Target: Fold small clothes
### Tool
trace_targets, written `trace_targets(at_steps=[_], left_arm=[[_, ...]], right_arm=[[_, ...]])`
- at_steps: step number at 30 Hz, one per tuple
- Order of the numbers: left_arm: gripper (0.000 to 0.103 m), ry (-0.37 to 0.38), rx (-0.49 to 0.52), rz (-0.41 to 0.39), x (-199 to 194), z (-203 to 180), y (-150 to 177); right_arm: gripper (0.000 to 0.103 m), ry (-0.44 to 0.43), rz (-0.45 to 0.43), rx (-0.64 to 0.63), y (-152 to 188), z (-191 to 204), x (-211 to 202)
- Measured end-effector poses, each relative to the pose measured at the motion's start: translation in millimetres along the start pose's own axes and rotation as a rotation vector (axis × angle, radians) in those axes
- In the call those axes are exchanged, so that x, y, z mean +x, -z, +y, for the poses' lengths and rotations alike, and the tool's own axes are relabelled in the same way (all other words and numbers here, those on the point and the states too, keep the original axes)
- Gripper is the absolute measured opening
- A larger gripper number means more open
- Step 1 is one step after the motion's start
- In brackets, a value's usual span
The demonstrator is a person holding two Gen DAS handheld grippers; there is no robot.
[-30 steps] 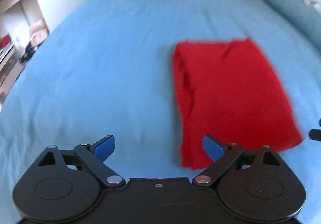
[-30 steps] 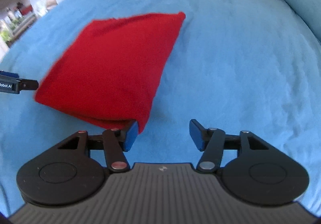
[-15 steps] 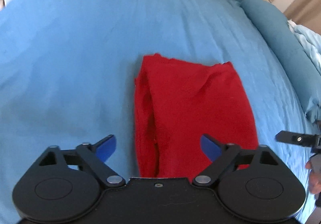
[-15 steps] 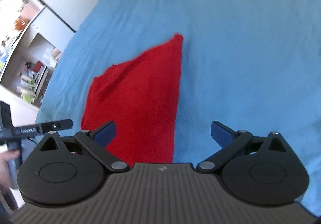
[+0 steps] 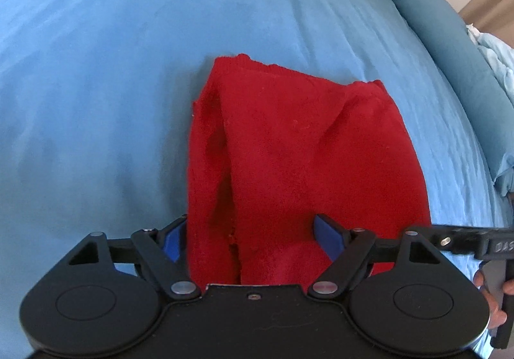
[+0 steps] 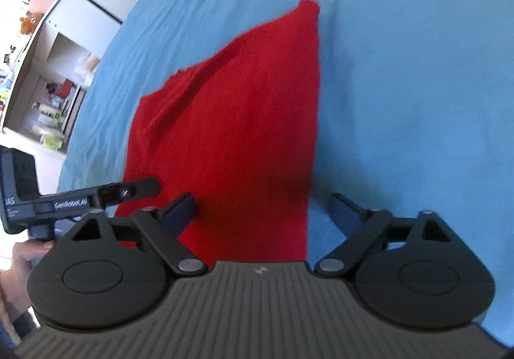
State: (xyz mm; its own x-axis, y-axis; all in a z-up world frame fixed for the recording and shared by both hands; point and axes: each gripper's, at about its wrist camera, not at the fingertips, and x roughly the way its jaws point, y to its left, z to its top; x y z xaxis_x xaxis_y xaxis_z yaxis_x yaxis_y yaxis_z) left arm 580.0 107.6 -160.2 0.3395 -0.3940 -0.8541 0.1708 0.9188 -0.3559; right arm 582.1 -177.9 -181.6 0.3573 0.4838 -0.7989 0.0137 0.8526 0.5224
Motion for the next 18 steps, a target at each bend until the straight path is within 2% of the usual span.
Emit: trace_targets(at_steps=[1,2,3,7,11,18], left_arm=[[0.080,-0.002,0.003,0.002,-0.2,-1.9,-0.2],[0.071,0.002,0.009,0.005,-0.2,-3.7,-0.2],[0.066,0.009,0.012,0.007,0.2,-5.5,-0.9],[0.036,0.003,0.011,-0.009,-6.0,-12.0,-0.8],[0.030,-0.027,-0.017,-0.029,-13.4,-18.9,2.1],[0.025,-0.028,0.025,-0.098,-52.6,-47.8,5.1]], right_arm=[[0.087,0.000,0.002,0.001,0.7,-0.2,2.9],[0.085,0.006,-0.005,0.001,1.3,0.6,3.9],[0.083,0.010,-0.014,0.002,1.7,1.7,3.9],[0.051,0.022,-0.047,-0.030,5.3,9.6,-2.7],[0.043,0.035,-0.084,-0.077,9.1,22.3,-11.8],[0.041,0.005,-0.183,-0.107,16.4,44.4,-55.2]])
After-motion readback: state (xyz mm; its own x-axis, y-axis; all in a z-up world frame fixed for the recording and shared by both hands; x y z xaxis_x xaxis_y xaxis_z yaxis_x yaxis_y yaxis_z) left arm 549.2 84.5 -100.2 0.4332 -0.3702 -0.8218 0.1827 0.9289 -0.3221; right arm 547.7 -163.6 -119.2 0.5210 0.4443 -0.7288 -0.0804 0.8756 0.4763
